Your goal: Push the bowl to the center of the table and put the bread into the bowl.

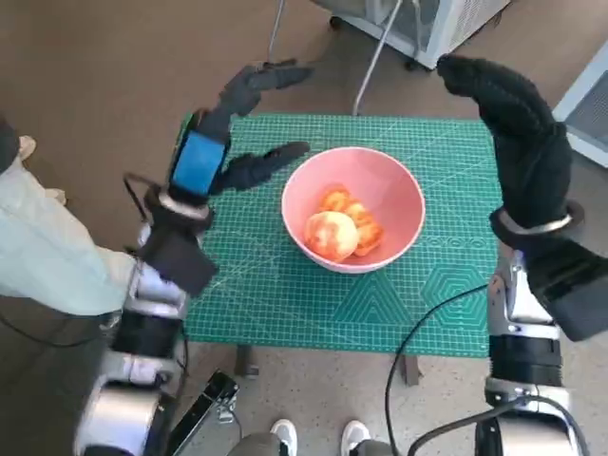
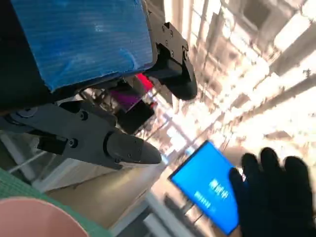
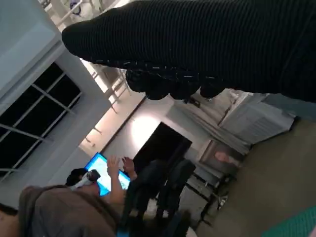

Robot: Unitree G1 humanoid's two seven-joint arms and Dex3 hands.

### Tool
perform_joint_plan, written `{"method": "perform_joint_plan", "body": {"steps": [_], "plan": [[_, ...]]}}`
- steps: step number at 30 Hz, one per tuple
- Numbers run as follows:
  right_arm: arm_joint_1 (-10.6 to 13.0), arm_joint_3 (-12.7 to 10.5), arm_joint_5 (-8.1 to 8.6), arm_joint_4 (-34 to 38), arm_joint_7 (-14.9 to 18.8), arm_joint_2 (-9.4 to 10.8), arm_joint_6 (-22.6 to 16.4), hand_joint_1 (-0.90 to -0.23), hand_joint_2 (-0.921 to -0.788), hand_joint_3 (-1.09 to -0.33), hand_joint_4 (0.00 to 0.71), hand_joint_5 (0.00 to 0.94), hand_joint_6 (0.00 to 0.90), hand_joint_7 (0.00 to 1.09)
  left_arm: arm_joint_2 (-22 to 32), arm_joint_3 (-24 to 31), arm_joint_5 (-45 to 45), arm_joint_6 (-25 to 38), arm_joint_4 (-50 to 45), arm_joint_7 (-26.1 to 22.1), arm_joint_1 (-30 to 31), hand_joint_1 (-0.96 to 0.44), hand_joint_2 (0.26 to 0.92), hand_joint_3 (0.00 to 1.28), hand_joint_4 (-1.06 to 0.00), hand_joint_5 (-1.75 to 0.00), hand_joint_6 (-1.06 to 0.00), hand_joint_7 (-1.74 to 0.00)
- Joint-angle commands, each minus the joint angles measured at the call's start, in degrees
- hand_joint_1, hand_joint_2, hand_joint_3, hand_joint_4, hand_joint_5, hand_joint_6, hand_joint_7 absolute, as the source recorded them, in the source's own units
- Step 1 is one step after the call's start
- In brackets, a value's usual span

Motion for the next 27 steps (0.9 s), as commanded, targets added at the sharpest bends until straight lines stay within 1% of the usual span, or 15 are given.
{"method": "perform_joint_plan", "body": {"steps": [1, 4, 11, 21, 27], "plan": [[0.4, 0.1, -1.45, 0.5, -1.9, 0.7, 0.3, -0.642, -0.921, -0.778, 0.228, 0.018, -0.001, 0.56, -0.7, 1.5, -2.6, 2.4, -4.5, 0.2, 3.2, -0.31, 0.921, 0.07, -0.41, -0.11, -0.21, -0.62], [0.4, 0.3, -2.01, 0.3, -2.6, 0.9, 0.3, -0.645, -0.921, -0.781, 0.233, 0.02, -0.001, 0.59, -0.6, 1.9, -3.1, 2.6, -5.7, 0.1, 4.6, -0.32, 0.921, 0.08, -0.41, -0.11, -0.19, -0.64], [0.1, 0.5, -2.63, 0.4, -3.4, 0.9, 0.2, -0.639, -0.921, -0.785, 0.237, 0.021, -0.001, 0.6, -0.4, 2.2, -4.4, 2.6, -6.4, -1.1, 5.8, -0.32, 0.921, 0.09, -0.41, -0.11, -0.16, -0.65], [-0.4, 0.8, -3.05, 1.3, -4.2, 1.2, -0.8, -0.643, -0.921, -0.783, 0.242, 0.022, -0.001, 0.61, -1.0, 2.1, -6.2, 3.2, -8.0, -2.5, 6.8, -0.3, 0.921, 0.1, -0.38, -0.09, -0.12, -0.63], [-0.6, 0.9, -3.52, 2.3, -4.6, 1.4, -1.7, -0.629, -0.921, -0.786, 0.243, 0.022, -0.001, 0.61, -1.4, 2.0, -6.2, 3.0, -8.6, -2.6, 7.2, -0.3, 0.921, 0.1, -0.38, -0.08, -0.11, -0.63]]}}
